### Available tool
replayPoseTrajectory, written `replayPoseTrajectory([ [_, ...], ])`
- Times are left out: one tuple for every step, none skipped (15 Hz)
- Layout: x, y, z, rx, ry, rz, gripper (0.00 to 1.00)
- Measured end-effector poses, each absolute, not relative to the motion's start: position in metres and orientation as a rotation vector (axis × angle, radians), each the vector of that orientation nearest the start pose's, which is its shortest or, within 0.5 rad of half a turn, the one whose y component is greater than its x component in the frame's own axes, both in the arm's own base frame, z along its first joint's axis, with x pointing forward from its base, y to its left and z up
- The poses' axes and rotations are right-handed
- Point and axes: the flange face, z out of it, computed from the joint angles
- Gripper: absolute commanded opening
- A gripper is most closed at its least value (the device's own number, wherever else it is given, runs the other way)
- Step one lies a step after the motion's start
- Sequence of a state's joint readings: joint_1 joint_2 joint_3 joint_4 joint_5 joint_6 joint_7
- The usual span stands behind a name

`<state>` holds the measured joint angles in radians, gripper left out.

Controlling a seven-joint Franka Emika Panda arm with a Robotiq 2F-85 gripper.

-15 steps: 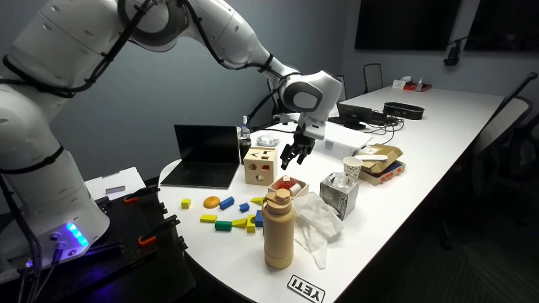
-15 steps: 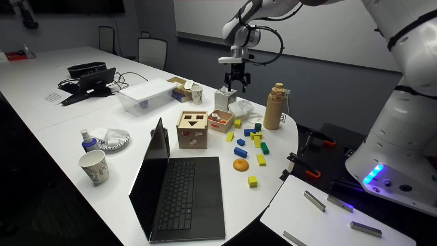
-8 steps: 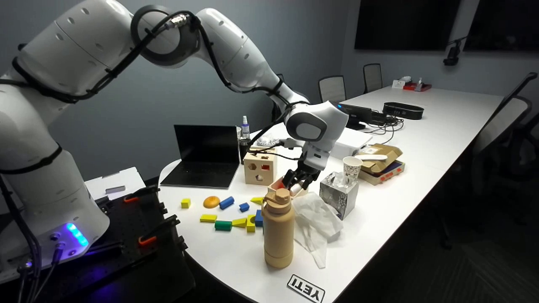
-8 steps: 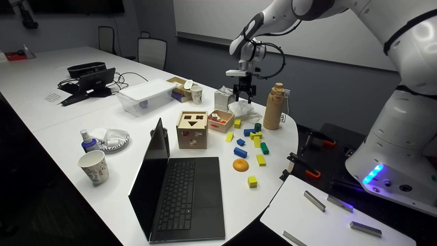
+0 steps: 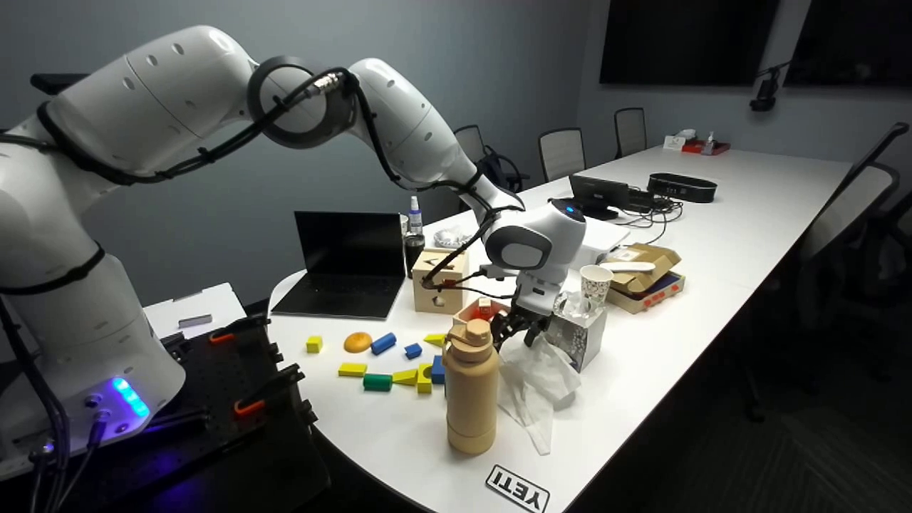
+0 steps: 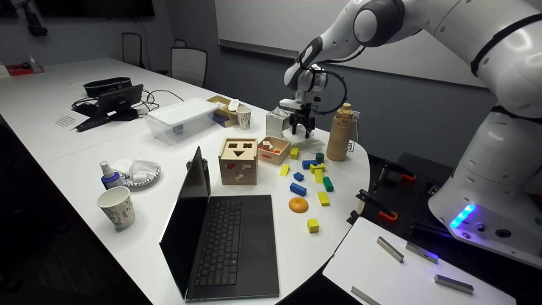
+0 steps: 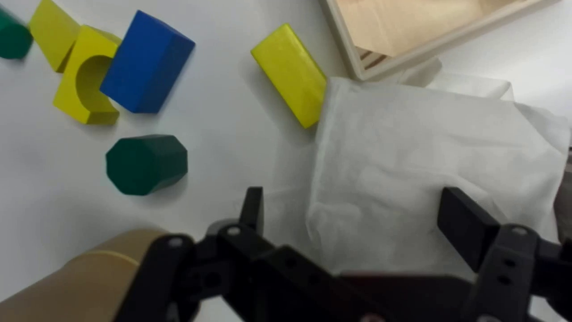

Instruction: Use one white napkin to wipe the laptop.

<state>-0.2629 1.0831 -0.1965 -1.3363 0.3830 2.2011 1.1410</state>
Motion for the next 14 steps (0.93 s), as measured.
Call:
replayPoseTrajectory([
  [0.647, -0.276, 0.056, -1.955, 2.398, 0.326, 1.0],
  [0.648, -0.275, 0.052, -1.953, 2.403, 0.323, 1.0],
  [0.65, -0.274, 0.048, -1.946, 2.413, 0.322, 1.0],
  [0.651, -0.273, 0.044, -1.94, 2.421, 0.323, 0.98],
  [0.651, -0.271, 0.04, -1.932, 2.432, 0.323, 0.93],
  [0.652, -0.27, 0.036, -1.924, 2.442, 0.322, 0.73],
  [0.652, -0.268, 0.031, -1.917, 2.452, 0.321, 0.72],
  [0.651, -0.267, 0.027, -1.909, 2.461, 0.319, 0.64],
  [0.651, -0.266, 0.023, -1.903, 2.469, 0.316, 0.56],
  [0.651, -0.266, 0.02, -1.898, 2.475, 0.312, 0.47],
  [0.651, -0.266, 0.019, -1.887, 2.485, 0.309, 0.4],
  [0.652, -0.266, 0.019, -1.882, 2.489, 0.305, 0.31],
  [0.653, -0.266, 0.019, -1.877, 2.492, 0.299, 0.25],
  [0.654, -0.266, 0.02, -1.87, 2.499, 0.292, 0.18],
])
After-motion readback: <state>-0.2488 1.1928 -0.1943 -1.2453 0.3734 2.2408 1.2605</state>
